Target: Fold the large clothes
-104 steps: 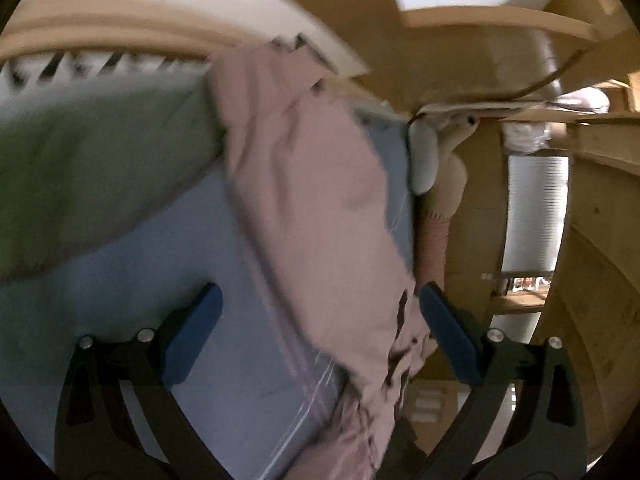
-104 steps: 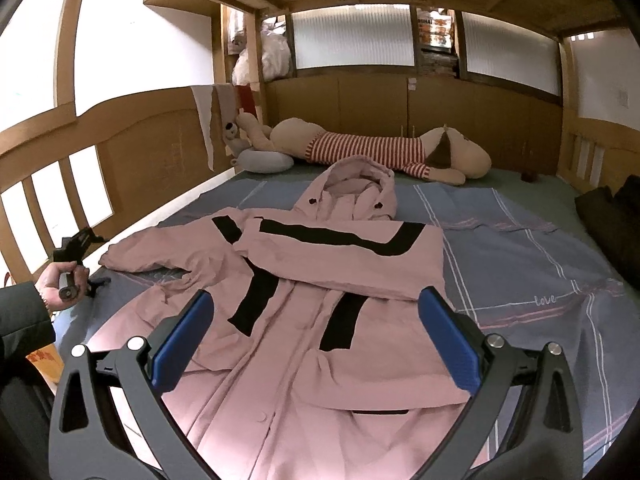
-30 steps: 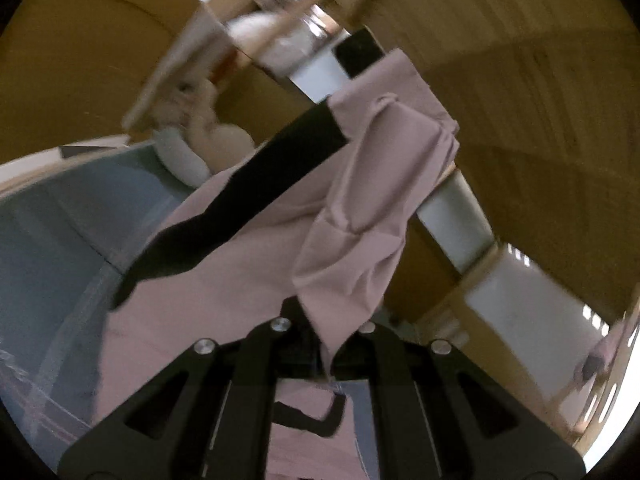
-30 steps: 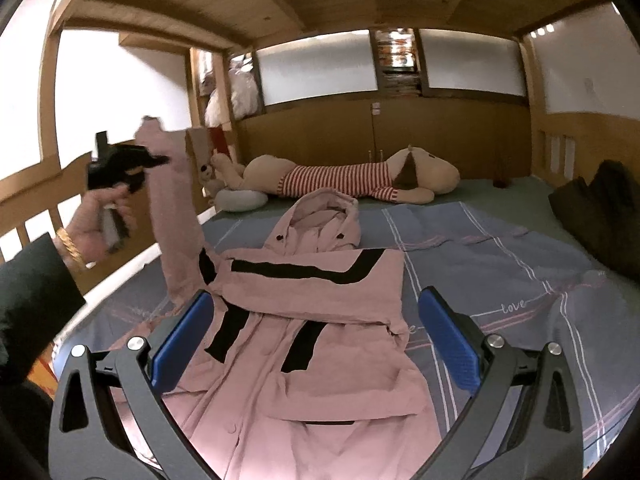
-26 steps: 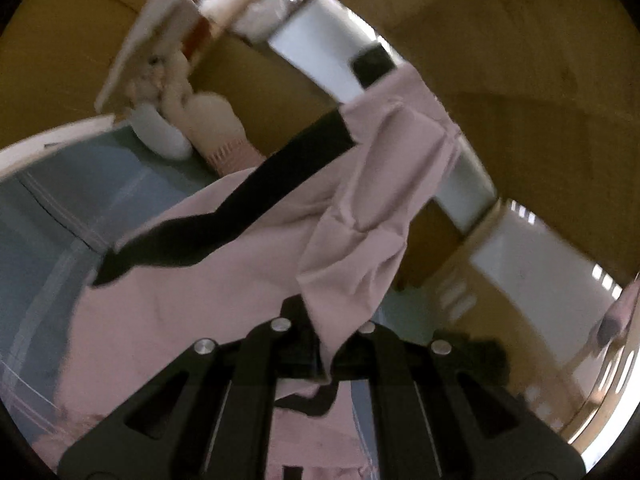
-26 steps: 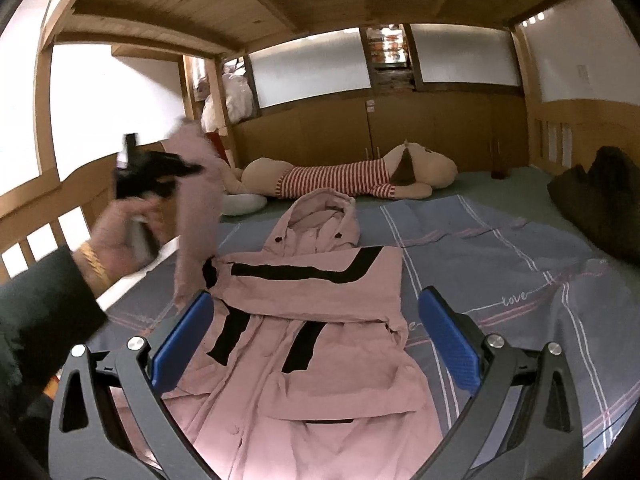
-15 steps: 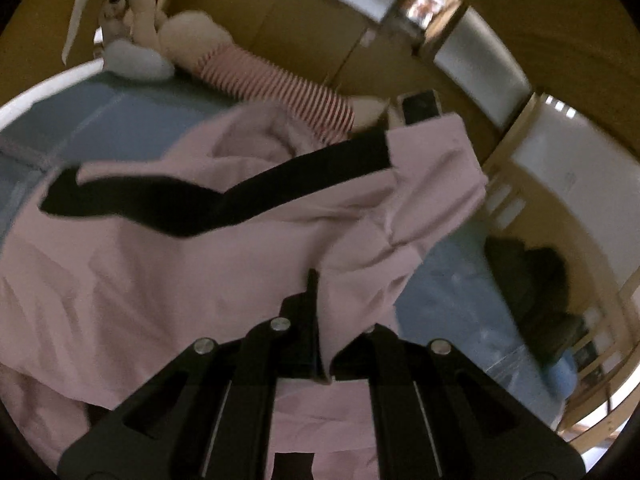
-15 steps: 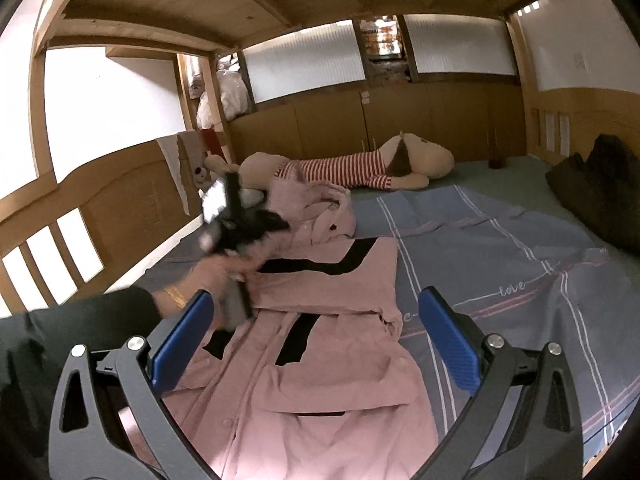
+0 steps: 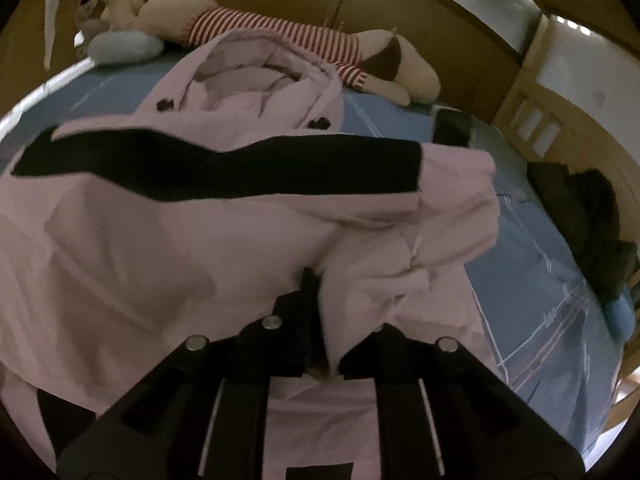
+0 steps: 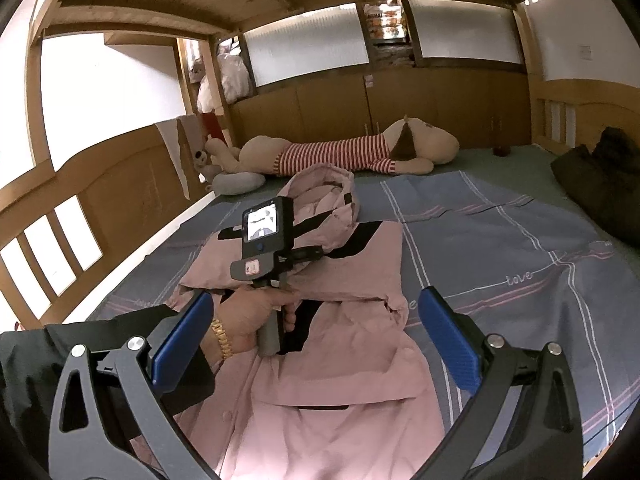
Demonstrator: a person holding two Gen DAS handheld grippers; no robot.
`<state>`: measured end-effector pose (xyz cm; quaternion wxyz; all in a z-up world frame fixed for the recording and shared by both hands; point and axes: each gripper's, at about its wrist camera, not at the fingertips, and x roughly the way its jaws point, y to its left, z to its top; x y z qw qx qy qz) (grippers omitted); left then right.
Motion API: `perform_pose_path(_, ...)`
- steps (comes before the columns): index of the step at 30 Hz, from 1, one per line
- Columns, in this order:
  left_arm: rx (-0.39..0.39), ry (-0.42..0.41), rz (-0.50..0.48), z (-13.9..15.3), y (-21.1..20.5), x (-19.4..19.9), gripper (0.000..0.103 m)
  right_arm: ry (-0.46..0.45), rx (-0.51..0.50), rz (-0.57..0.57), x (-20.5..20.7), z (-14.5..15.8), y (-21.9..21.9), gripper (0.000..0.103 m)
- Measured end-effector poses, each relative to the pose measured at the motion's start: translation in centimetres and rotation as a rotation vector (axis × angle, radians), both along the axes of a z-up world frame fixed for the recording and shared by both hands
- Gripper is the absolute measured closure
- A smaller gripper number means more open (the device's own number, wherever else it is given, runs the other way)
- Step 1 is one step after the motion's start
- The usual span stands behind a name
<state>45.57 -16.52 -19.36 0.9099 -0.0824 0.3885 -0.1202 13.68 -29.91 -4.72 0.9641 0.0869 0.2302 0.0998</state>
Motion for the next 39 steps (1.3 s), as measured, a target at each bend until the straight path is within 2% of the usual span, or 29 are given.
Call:
perform_pose_path(2,0.022,-0.009,-0.023,0.5,-0.5,-0.2,0.084,0.004,-0.001,0.002,0.2,-0.1,0.2,0.001)
perform_pose_path(3,0.022,-0.009,-0.039,0.9,-0.5,-0.7,0.054,0.005,-0.002,0.003,0.3,-0.1,0.3,0.001)
perform_pose_path(4,0.007,-0.015,-0.06,1.3,-0.7,-1.1,0.005,0.006,-0.003,0.002,0.3,-0.2,0.4,0.001)
perform_pose_path(5,-0.009,-0.039,-0.073,1.8,-0.6,-1.9,0.002,0.01,-0.006,0.002,0.4,-0.3,0.6,0.001)
perform_pose_path(6,-0.01,-0.086,-0.093,2.9,-0.6,-2.9,0.002,0.013,-0.008,0.003,0.5,-0.3,0.8,0.001)
perform_pose_path(10,0.007,-0.109,-0.144,5.6,-0.1,-5.8,0.002,0.011,-0.015,0.005,0.6,-0.4,0.9,0.001)
perform_pose_path(14,0.105,-0.189,-0.164,9.3,2.1,-11.2,0.002,0.004,-0.026,0.012,0.5,-0.4,1.0,0.001)
perform_pose_path(16,0.146,-0.203,-0.152,10.7,3.7,-13.9,0.002,0.006,-0.032,0.012,0.5,-0.4,1.2,0.001)
perform_pose_path(19,0.168,-0.203,-0.115,13.1,7.1,-17.9,0.002,0.005,-0.044,0.01,0.4,-0.4,1.3,0.001)
perform_pose_path(22,0.276,-0.192,-0.044,14.7,9.4,-21.9,0.002,0.008,-0.051,0.002,0.4,-0.5,1.5,0.001)
perform_pose_path(23,0.321,-0.192,-0.01,15.0,10.1,-23.4,0.002,0.01,-0.057,-0.001,0.5,-0.5,1.6,0.001)
perform_pose_path(25,0.361,-0.194,0.03,15.3,11.0,-25.3,0.002,0.013,-0.07,-0.002,0.5,-0.7,2.0,0.001)
perform_pose_path(29,0.326,-0.188,0.041,15.3,12.6,-28.0,0.002,0.016,-0.099,-0.004,0.8,-1.0,2.8,0.001)
perform_pose_path(31,0.321,-0.213,0.057,15.1,13.0,-28.6,0.002,0.023,-0.115,-0.003,1.0,-1.3,3.3,0.001)
perform_pose_path(35,0.352,-0.24,0.064,14.4,13.5,-28.9,0.002,0.041,-0.158,0.007,1.5,-2.1,4.5,0.001)
perform_pose_path(39,0.327,-0.228,0.042,14.4,14.0,-28.6,0.002,0.052,-0.189,0.007,1.8,-2.7,5.2,0.001)
